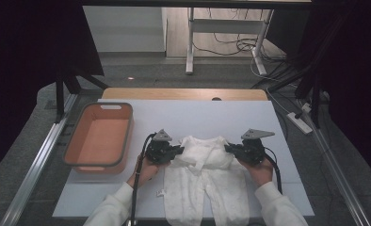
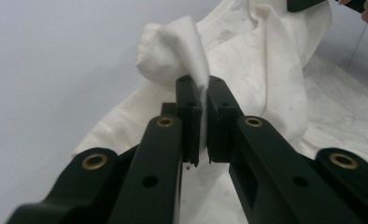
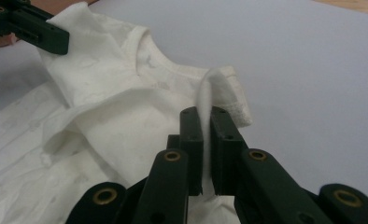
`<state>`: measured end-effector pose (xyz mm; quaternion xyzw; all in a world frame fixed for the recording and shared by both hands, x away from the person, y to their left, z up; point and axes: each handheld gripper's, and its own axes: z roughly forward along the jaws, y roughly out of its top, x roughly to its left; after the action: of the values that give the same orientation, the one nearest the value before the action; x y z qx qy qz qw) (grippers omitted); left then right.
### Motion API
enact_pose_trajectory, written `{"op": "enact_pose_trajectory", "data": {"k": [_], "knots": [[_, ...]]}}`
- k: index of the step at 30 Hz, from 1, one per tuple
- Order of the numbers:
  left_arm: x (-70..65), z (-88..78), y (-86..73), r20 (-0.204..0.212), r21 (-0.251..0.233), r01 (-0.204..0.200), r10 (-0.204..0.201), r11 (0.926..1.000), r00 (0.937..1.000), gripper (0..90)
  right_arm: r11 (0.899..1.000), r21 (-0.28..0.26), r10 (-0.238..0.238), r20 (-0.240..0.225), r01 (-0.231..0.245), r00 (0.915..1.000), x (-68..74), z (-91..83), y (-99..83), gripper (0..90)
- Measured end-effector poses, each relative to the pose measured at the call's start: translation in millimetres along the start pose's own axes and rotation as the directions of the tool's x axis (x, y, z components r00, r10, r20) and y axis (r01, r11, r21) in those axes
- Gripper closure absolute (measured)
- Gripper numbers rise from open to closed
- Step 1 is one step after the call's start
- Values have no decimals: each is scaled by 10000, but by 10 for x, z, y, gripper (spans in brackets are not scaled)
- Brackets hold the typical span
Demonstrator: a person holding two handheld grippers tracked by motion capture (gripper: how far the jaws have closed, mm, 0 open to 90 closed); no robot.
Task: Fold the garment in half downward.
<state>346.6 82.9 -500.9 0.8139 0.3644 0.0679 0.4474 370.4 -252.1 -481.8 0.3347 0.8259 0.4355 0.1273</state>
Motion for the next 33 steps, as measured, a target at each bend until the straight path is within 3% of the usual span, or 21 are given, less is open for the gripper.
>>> {"op": "enact_pose_trajectory", "data": {"k": [33], "knots": [[-249,-182,-162,155,-9,-359,359,9994,9992,823,9995,268,-179,-367,189,9992,217,-218,-214,840]]}}
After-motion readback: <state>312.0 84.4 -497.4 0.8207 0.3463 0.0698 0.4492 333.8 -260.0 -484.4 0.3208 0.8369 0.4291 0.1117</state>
